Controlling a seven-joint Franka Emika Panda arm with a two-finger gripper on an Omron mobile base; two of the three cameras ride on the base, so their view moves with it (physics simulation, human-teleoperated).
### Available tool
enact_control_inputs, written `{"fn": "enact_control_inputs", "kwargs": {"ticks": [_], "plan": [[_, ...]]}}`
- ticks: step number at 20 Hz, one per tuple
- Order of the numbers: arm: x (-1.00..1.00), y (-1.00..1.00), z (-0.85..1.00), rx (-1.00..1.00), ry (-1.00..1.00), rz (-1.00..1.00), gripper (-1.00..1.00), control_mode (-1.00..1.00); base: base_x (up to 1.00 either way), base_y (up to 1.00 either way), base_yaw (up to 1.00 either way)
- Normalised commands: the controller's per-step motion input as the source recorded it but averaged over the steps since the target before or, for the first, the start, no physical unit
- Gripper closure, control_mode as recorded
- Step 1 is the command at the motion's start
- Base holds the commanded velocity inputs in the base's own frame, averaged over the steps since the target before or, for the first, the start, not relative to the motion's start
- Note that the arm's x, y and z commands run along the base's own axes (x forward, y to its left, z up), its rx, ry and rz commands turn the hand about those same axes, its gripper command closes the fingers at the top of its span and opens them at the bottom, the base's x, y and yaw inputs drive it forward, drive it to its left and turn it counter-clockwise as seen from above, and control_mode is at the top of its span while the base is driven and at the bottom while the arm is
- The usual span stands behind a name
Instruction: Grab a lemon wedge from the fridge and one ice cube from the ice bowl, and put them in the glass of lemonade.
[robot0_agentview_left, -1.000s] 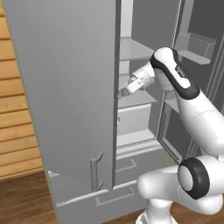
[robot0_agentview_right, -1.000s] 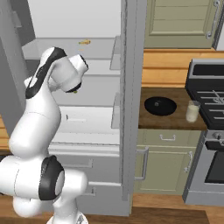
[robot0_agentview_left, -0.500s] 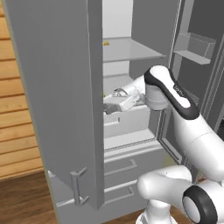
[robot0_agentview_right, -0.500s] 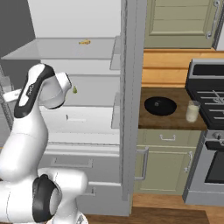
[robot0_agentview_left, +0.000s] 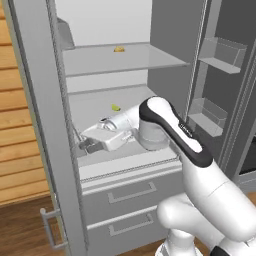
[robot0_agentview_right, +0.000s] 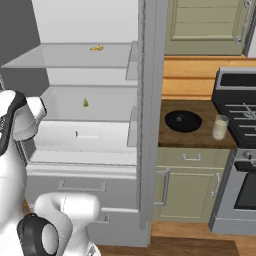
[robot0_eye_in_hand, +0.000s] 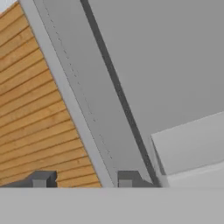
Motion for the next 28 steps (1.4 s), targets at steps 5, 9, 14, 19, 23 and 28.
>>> {"fn": "enact_control_inputs", "kwargs": {"ticks": [5,9,14,19,23,28], "plan": [[-0.21,0.85,0.00,0.02,0.00,0.01,-1.00,-1.00,0.00,0.00,0.00],[0.00,0.31,0.00,0.00,0.00,0.00,-1.00,-1.00,0.00,0.00,0.00],[-0.34,-0.18,0.22,0.00,0.00,0.00,-1.00,-1.00,0.00,0.00,0.00],[-0.60,-0.71,0.76,0.00,0.00,-0.01,-1.00,-1.00,0.00,0.00,0.00],[-0.16,-0.73,0.53,-0.02,0.01,-0.06,-1.00,-1.00,0.00,0.00,0.00],[0.00,-0.09,0.20,-0.20,0.02,-0.19,-1.00,-1.00,0.00,0.00,0.00]]}}
